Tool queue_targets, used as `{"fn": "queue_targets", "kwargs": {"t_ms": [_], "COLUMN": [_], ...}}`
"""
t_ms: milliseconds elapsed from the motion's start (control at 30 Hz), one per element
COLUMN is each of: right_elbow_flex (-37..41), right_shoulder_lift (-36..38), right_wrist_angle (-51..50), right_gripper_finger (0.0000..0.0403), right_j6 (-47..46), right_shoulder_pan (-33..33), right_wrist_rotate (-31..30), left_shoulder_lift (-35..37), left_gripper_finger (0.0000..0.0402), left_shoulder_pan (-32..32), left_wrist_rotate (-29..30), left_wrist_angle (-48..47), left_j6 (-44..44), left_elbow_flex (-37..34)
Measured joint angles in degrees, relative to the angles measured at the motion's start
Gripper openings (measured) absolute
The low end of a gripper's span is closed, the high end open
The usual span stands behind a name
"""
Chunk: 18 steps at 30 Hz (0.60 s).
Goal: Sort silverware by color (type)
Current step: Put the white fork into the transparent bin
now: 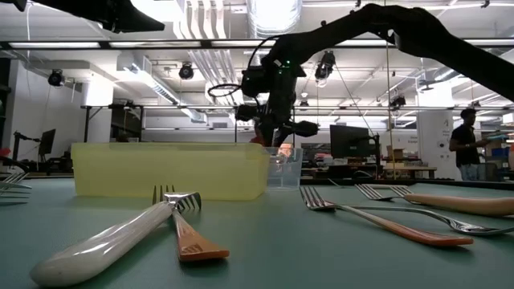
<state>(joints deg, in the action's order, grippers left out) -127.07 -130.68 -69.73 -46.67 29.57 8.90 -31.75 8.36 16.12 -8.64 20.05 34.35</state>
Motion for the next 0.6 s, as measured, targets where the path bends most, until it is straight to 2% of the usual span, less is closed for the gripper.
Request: {"fn": "queue_targets", "kwargs": {"t_ms": [600], "right_elbow_flex": [0.0], "right_shoulder_lift": [-3.81], "right_wrist_angle": [3.53], "right_gripper_finger": [0.002], "right_j6": [0.44], "right_shoulder_pan": [-0.57], "right_wrist_rotate": [-0.55], "left_shoulder_lift": [0.02], "left_gripper_finger": [0.0], "left_shoulder_pan": [0.0], "left_wrist_rotate": [0.0], "left_wrist_angle": [0.0], "left_j6": [0.24], "left_elbow_flex": [0.0]}}
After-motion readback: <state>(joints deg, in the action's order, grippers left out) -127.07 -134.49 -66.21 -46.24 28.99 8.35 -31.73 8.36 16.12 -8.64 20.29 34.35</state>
